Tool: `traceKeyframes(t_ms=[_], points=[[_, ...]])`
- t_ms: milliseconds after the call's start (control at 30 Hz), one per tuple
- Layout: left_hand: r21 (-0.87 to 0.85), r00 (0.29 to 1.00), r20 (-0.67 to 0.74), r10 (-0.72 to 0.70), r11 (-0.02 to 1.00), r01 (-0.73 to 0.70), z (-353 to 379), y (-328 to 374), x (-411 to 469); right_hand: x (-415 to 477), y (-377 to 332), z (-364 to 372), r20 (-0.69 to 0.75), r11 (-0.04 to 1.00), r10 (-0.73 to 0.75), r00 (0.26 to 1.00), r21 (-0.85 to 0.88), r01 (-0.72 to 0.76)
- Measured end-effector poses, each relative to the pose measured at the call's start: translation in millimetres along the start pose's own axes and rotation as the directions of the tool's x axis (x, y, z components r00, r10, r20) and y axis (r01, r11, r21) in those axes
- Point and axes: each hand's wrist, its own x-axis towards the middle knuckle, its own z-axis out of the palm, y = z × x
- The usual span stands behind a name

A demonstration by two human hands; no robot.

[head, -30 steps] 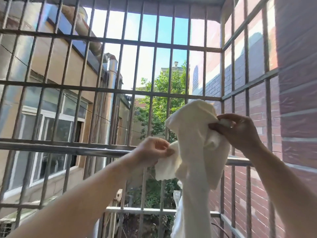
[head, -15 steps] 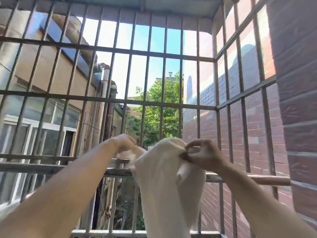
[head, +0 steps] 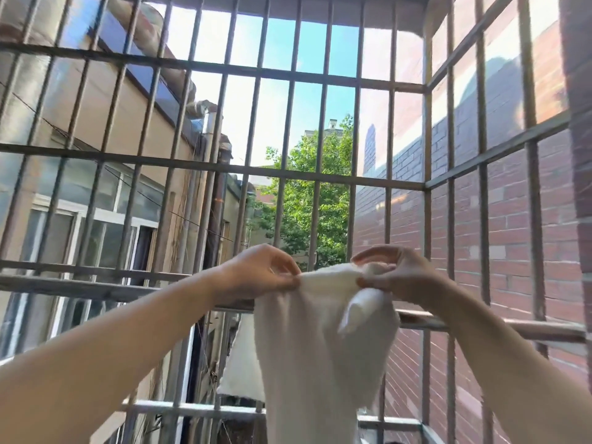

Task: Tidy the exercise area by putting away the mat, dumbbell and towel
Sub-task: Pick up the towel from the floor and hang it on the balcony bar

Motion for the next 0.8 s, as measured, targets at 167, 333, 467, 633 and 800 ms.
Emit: traceKeyframes(t_ms=[167,333,467,633,800], points=[[-0.011,0.951,-0.308,-0.033,0.999,0.031,-26.6,-3.0,8.0,8.5,-7.8,-19.8,-0.125,0.993,-0.054,0.991,0.101,0.067],[0.069,0.952,-0.204,-0.229,0.967,0.247,-31.1,-24.2,3.3,16.3,1.4,3.6,-0.063,0.986,-0.026,0.998,-0.165,0.016],[0.159,0.936,0.012,-0.351,0.925,0.344,-25.8,-48.0,-15.1,6.2,1.9,16.4,0.001,0.997,0.03,1.0,-0.072,-0.029],[0.0,0.957,-0.099,-0.271,0.962,0.272,-24.3,-46.4,-27.9,-18.8,-22.3,27.3,0.169,0.972,-0.1,0.981,-0.193,0.133],[-0.048,0.993,-0.105,-0.062,0.997,0.057,-14.4,-9.3,-35.3,-20.0,-12.4,30.7,0.176,0.898,-0.146,0.973,-0.389,0.205]])
